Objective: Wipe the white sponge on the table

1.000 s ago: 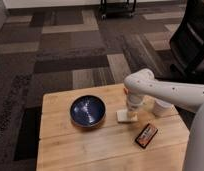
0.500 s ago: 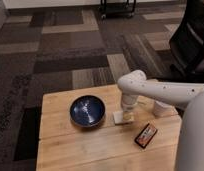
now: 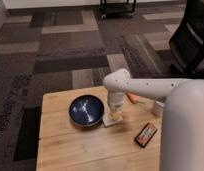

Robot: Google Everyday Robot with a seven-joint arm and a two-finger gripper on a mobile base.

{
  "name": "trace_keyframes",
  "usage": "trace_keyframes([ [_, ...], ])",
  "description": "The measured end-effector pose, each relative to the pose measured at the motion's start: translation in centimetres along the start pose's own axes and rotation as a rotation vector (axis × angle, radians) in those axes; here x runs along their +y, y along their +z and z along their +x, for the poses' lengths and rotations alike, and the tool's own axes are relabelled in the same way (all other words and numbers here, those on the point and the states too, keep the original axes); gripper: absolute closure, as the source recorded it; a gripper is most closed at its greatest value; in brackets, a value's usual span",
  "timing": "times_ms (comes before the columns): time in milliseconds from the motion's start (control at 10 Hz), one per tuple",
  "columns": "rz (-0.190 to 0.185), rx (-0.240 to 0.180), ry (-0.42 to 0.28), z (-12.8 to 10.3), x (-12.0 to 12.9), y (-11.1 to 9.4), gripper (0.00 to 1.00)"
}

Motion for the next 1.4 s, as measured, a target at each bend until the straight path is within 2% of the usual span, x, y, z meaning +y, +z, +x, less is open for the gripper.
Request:
trace_keyframes([
  [100, 0.025, 0.071, 0.064, 3.7, -1.0, -1.1, 1.00],
  [300, 0.041, 0.129, 0.150, 7.4, -0.6, -2.5, 1.00],
  [400, 0.034, 0.144, 0.214, 9.1, 0.8, -2.5, 1.00],
  [500, 0.018, 0.147, 0.255, 9.8, 2.3, -2.1, 1.00],
  [600, 0.000, 0.143, 0.291, 10.0, 3.7, -1.5, 1.00],
  [700, 0.001, 0.139, 0.302, 9.8, 4.1, -1.4, 1.00],
  [800, 0.023, 0.134, 0.299, 9.3, 3.7, -2.0, 1.00],
  [900, 0.059, 0.132, 0.277, 8.3, 2.9, -3.2, 1.00],
  [1000, 0.075, 0.132, 0.262, 7.7, 2.4, -3.7, 1.00],
  [1200, 0.080, 0.118, 0.225, 6.7, 1.3, -3.6, 1.00],
  [1400, 0.098, 0.076, 0.158, 5.9, -1.8, -2.8, 1.00],
])
